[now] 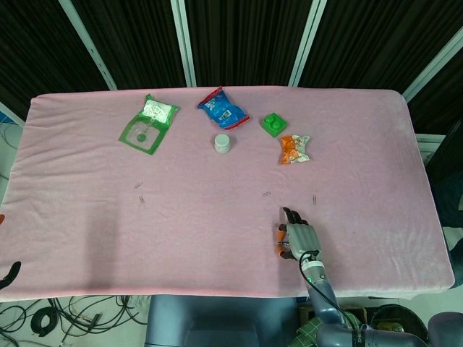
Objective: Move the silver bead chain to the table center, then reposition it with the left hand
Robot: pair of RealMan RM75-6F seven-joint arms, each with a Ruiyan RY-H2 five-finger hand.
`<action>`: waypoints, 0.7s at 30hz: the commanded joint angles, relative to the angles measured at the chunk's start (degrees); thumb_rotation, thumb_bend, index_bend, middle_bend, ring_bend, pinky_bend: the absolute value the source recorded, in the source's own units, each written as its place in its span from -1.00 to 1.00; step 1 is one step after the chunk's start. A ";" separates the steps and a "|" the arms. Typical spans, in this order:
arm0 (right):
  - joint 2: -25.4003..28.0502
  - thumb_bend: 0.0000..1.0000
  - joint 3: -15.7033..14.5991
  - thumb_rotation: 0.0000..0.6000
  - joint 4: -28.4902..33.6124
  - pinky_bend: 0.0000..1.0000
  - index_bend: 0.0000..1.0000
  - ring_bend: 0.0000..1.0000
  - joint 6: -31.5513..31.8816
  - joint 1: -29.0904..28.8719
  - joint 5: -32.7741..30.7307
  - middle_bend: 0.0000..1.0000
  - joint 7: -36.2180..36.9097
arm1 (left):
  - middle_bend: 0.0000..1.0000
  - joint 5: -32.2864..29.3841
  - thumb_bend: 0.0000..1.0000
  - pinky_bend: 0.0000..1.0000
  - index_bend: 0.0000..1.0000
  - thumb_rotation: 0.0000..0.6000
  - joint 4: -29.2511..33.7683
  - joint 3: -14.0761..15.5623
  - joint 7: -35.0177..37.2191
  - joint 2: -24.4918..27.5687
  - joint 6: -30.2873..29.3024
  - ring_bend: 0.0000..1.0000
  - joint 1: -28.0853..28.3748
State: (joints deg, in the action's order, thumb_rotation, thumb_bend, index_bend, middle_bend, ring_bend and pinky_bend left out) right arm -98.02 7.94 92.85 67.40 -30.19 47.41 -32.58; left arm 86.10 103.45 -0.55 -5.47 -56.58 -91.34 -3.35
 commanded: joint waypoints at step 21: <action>0.73 -0.43 -0.28 1.00 -0.51 -0.59 0.12 -0.94 -0.96 0.18 -1.67 -1.00 -0.44 | -0.90 0.09 -0.42 -1.00 -0.83 1.00 0.26 0.12 -0.66 -0.08 0.18 -1.00 0.08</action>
State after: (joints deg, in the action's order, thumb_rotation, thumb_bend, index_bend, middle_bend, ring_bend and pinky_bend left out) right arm -97.32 7.67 92.33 66.47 -30.00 45.76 -33.00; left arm 86.18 103.71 -0.43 -6.14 -56.66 -91.15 -3.27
